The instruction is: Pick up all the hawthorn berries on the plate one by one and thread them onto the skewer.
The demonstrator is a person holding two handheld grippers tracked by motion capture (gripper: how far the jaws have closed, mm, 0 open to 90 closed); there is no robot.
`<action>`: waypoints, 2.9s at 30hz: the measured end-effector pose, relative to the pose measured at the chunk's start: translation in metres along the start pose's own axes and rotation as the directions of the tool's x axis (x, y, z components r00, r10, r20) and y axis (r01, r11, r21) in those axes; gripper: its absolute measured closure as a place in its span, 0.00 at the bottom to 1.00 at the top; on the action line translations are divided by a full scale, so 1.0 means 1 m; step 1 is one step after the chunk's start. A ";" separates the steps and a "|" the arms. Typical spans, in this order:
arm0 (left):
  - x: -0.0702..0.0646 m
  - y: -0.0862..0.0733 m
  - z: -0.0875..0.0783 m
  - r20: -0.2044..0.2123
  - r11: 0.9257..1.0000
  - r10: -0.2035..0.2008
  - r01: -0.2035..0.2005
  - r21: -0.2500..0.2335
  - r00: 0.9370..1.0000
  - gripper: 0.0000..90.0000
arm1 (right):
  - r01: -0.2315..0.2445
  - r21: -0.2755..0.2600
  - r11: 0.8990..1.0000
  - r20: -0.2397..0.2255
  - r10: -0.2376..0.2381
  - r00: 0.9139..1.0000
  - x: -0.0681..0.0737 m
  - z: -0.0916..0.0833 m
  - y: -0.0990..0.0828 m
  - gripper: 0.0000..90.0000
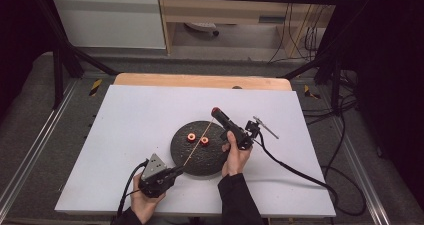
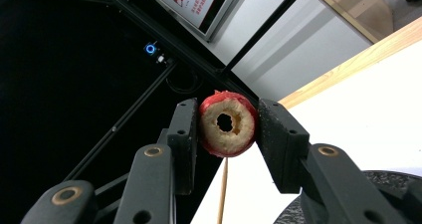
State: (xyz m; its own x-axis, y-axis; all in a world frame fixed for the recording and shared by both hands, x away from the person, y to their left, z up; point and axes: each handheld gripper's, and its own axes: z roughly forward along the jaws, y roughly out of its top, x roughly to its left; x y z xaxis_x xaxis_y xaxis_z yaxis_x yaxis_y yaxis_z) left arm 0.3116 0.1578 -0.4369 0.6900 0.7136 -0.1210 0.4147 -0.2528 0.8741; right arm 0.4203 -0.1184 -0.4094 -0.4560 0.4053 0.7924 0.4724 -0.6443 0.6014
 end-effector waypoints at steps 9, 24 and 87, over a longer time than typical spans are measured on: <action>-0.004 0.002 0.004 -0.013 0.999 -0.029 0.028 -0.019 1.000 0.97 | -0.012 -0.001 1.000 -0.005 0.012 1.000 -0.001 0.001 -0.004 0.69; -0.015 0.005 0.007 -0.047 0.997 -0.065 0.063 -0.039 0.997 0.98 | -0.007 -0.015 1.000 0.001 0.007 1.000 -0.002 0.001 -0.004 0.69; -0.005 0.059 0.043 0.009 0.996 -0.085 0.085 -0.027 0.996 0.98 | 0.098 0.120 0.988 -0.027 -0.096 0.995 0.006 -0.021 -0.049 0.69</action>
State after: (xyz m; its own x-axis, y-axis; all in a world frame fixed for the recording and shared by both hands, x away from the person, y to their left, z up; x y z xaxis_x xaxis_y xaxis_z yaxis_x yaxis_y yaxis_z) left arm 0.3583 0.1113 -0.4046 0.6578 0.7263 -0.1992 0.4557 -0.1733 0.8731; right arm 0.3783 -0.0984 -0.4365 -0.5193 0.4473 0.7282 0.5126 -0.5188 0.6842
